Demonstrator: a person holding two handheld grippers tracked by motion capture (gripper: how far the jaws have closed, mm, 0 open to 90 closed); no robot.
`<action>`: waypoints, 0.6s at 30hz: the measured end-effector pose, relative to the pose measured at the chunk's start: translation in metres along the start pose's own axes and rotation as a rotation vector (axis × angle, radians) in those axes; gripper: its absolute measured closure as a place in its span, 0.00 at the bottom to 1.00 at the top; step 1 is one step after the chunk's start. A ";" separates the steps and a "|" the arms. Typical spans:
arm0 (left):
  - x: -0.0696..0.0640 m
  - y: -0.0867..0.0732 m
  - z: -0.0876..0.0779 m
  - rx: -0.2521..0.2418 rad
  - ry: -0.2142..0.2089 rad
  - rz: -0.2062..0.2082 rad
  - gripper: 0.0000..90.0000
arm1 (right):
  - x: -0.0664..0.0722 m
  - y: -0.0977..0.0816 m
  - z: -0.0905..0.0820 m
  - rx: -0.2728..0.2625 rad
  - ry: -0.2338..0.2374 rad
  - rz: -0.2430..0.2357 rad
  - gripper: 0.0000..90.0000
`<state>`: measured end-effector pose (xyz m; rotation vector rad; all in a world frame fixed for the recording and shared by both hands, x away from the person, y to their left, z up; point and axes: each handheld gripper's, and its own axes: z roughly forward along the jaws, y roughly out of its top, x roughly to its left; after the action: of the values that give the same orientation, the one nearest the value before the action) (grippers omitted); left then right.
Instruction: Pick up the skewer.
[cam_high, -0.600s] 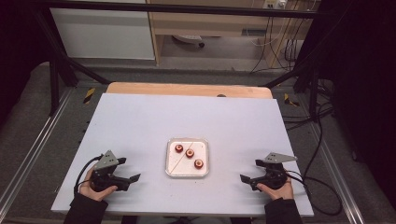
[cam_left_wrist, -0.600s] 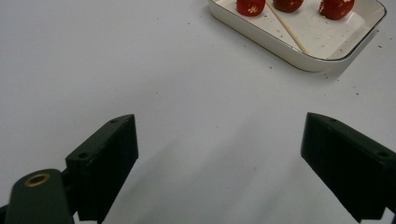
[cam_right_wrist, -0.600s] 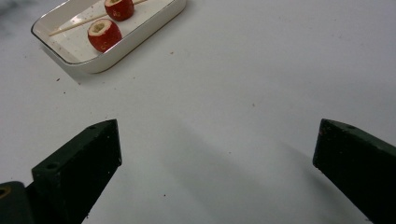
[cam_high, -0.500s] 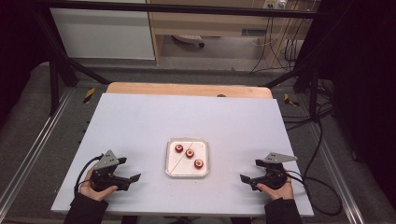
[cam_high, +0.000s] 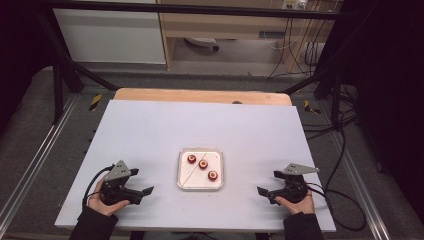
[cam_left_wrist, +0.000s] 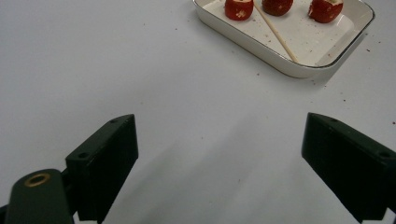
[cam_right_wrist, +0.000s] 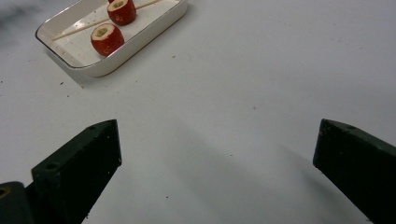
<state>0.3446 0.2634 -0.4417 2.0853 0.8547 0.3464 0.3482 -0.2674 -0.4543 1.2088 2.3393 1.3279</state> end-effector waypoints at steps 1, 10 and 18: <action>-0.001 0.001 0.001 0.003 -0.002 0.002 0.12 | 0.000 0.000 0.000 -0.001 -0.001 -0.002 0.02; -0.006 0.005 0.004 0.005 0.001 0.002 0.13 | 0.000 0.000 0.001 -0.001 0.002 -0.007 0.02; -0.015 0.011 0.008 0.016 0.003 0.011 0.13 | 0.000 0.000 0.001 0.000 0.000 -0.007 0.02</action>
<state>0.3427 0.2440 -0.4366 2.1049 0.8509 0.3501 0.3486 -0.2671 -0.4551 1.1989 2.3418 1.3255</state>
